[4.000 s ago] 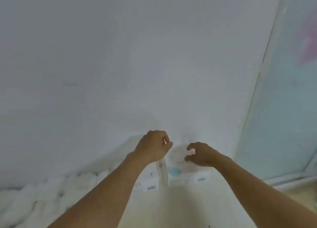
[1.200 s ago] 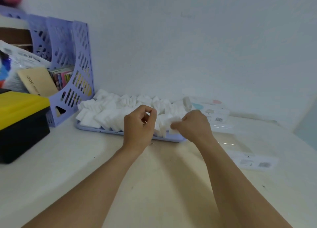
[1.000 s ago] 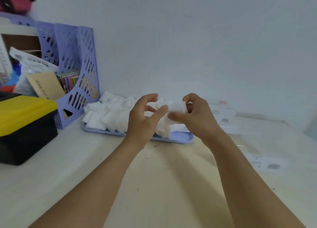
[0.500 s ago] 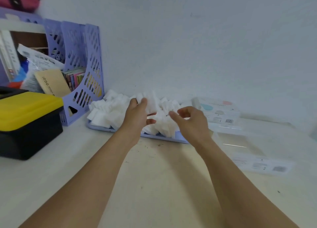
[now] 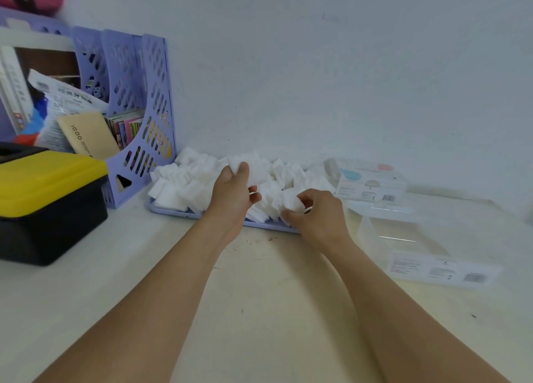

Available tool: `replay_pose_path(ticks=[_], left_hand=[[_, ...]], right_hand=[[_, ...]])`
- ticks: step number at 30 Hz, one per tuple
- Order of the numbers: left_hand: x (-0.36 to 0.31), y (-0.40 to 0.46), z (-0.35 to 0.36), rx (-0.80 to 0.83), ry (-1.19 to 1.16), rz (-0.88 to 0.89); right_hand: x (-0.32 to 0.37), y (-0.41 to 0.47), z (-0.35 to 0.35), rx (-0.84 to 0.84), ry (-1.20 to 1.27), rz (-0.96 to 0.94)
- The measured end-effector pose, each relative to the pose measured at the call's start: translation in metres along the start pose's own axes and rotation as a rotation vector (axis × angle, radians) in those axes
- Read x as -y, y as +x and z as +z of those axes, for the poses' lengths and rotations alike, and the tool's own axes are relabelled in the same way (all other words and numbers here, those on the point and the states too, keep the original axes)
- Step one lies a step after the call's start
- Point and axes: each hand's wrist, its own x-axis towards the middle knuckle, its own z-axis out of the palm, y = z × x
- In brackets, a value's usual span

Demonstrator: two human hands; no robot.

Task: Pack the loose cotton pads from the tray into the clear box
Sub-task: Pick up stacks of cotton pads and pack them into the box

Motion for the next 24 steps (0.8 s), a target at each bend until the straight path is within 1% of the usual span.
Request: replay_pose_path(ticks=[6, 11, 13, 15, 16, 17, 18, 19, 20, 21, 22, 23, 24], left_hand=[[0.002, -0.004, 0.002, 0.013, 0.057, 0.032], [0.002, -0.004, 0.001, 0.016, 0.065, 0.031], [0.001, -0.006, 0.001, 0.017, 0.081, 0.04], [0.002, -0.007, 0.001, -0.005, 0.16, 0.091], [0.002, -0.008, 0.001, -0.024, 0.216, 0.134], [0.003, -0.01, 0.001, -0.035, 0.268, 0.179], [0.003, -0.011, 0.001, -0.029, 0.307, 0.219], [0.003, -0.014, 0.002, -0.001, 0.329, 0.245], [0.002, -0.018, 0.004, 0.043, 0.339, 0.249], [0.0, -0.022, 0.006, 0.097, 0.34, 0.231], [-0.001, -0.027, 0.009, 0.16, 0.334, 0.199], [-0.003, -0.032, 0.012, 0.226, 0.317, 0.159], [-0.004, -0.037, 0.013, 0.282, 0.299, 0.123]], right_hand=[[-0.001, 0.004, -0.009, 0.049, 0.067, -0.004], [-0.008, 0.01, -0.017, 0.054, 0.163, 0.055], [-0.009, 0.011, -0.017, -0.039, 0.123, 0.029], [-0.003, 0.011, -0.023, -0.241, 0.105, -0.035], [0.004, 0.01, -0.029, -0.337, 0.153, -0.056], [0.011, 0.011, -0.038, -0.38, 0.249, -0.06], [0.018, 0.012, -0.048, -0.347, 0.403, -0.057], [0.026, 0.011, -0.058, -0.223, 0.612, -0.043], [0.032, 0.009, -0.066, -0.027, 0.823, -0.014], [0.035, 0.008, -0.072, 0.157, 0.976, 0.013], [0.035, 0.007, -0.074, 0.288, 1.025, 0.018], [0.033, 0.006, -0.072, 0.353, 0.986, 0.01], [0.029, 0.007, -0.069, 0.363, 0.907, -0.007]])
